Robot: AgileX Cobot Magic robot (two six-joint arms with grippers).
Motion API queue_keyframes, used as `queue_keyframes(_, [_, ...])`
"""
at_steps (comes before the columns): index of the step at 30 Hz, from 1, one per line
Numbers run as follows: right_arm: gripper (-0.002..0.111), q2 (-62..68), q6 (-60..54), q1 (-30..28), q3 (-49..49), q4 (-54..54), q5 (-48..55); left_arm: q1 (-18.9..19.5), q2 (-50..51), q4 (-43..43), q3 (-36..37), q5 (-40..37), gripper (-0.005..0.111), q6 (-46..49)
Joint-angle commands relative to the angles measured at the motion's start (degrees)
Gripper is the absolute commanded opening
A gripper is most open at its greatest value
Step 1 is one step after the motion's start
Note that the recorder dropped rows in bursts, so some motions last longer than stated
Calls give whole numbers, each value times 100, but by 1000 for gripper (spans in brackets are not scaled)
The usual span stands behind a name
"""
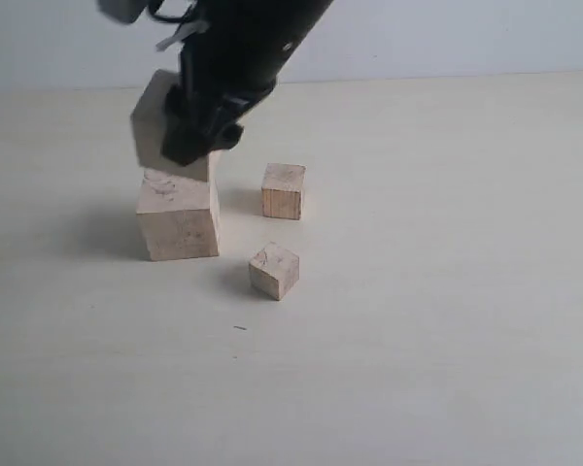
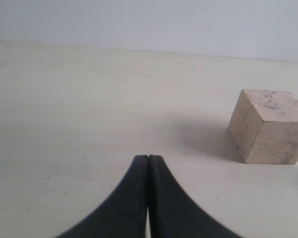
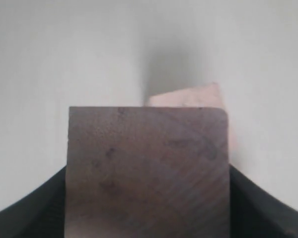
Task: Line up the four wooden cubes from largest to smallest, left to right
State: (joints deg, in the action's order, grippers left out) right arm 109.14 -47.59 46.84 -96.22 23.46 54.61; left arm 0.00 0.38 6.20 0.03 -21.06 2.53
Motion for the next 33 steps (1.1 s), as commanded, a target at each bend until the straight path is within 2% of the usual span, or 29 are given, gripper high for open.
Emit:
queue_keyframes(1, [0,-15,-244,-714,-14,51,-136,1,-38,-8,-3,67,0,0])
queue_keyframes(6, [0,317,-610,-1067,-14,51,-227,1,-38,-8,-3,67,0,0])
queue_keyframes(13, [0,928,-2379,-1052,-14,572,-136,1,-38,-8,-3,67,0,0])
queue_keyframes(21, [0,1428,-3131,-1052,-14,725,-84,1,-38,-8,-3,67,0,0])
queue_keyframes(26, [0,1566,-4098,-1052,-14,1392,116,1,-38,-8,-3,67,0,0])
queue_keyframes(33, [0,1566,-4136,-1062,-14,1390,-99,1,-38,-8,-3,67,0,0])
